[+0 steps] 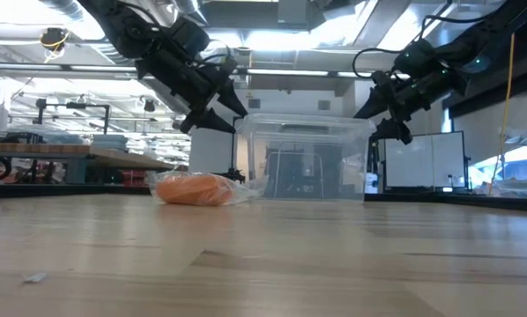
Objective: Roll bandage
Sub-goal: Open the transparent bin
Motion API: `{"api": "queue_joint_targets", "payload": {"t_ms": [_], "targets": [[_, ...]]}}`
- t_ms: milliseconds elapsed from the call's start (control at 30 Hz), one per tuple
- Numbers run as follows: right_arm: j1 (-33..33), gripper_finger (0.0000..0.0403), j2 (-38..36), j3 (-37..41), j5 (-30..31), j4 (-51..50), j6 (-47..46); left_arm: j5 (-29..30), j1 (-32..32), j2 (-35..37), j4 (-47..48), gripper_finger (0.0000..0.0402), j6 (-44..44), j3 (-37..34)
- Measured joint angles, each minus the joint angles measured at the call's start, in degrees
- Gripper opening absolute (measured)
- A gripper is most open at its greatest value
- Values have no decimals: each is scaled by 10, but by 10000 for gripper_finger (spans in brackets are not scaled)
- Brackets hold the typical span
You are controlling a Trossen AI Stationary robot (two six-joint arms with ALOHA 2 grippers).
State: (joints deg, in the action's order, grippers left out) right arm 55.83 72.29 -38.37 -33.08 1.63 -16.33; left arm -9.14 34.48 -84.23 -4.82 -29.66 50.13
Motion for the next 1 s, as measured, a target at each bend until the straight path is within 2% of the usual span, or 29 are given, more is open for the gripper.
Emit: {"api": "queue_joint_targets", "payload": {"t_ms": [533, 1000], "targets": [[0, 275, 0, 0, -11, 0, -1, -7, -16, -41, -79, 224, -29, 0], [0, 275, -25, 0, -25, 0, -14, -13, -19, -38, -76, 224, -29, 0]]}}
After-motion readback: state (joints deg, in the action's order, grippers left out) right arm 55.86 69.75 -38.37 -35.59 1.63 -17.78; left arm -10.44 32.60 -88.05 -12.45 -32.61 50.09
